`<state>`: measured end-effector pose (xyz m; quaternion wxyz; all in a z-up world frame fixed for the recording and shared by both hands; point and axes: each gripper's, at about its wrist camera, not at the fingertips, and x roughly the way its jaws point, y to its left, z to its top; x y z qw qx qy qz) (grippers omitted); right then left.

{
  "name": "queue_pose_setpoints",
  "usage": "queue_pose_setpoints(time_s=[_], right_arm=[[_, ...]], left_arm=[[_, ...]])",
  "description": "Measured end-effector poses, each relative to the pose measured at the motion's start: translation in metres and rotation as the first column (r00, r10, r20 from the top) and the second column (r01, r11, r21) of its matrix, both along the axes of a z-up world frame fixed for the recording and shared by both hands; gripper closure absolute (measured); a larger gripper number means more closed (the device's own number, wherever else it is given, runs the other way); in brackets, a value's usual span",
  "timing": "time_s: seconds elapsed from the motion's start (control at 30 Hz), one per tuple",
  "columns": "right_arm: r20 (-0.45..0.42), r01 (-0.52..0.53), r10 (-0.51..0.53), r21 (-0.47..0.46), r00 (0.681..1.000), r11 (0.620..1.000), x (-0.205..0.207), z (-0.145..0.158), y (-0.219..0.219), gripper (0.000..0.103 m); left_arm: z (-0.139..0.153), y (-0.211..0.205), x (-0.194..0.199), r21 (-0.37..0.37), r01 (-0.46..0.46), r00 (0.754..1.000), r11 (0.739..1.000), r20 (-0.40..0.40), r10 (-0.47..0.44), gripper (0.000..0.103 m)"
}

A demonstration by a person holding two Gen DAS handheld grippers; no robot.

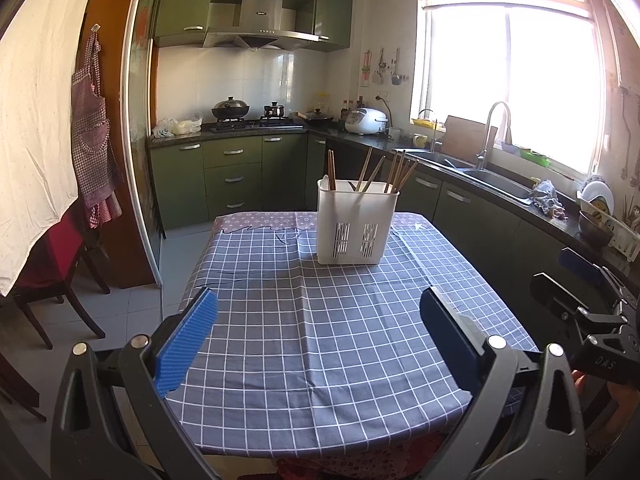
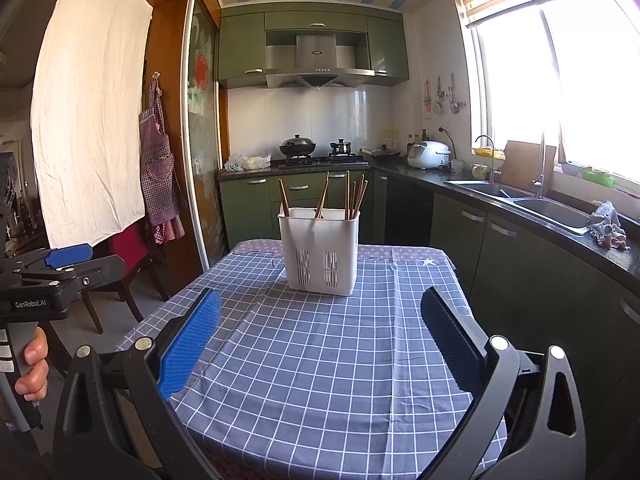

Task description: Organize utensils

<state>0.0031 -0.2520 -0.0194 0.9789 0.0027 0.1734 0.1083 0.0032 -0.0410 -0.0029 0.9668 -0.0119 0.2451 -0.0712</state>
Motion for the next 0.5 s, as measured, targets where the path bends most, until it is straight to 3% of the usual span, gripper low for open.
queue_pose_setpoints(time_s=[0.2,0.3,0.5], right_arm=[[-0.005,0.000,0.000,0.004,1.000,1.000,0.002,0.000,-0.002,0.005],[-0.008,0.001,-0.001,0.006,1.000,1.000,0.002,-0.002,-0.003,0.005],[-0.028,0.001,-0.001,0.012,1.000,1.000,0.010,-0.007,-0.003,0.005]], left_arm=[[-0.004,0.001,0.004,0.001,-0.011,1.000,1.000,-0.012,0.011,0.007],[-0.007,-0.001,0.007,0.041,-0.026,0.999,0.999,-0.030,0.027,0.007],[-0.018,0.006,0.019,0.017,-0.012,0.998,1.000,-0.059,0.013,0.007]])
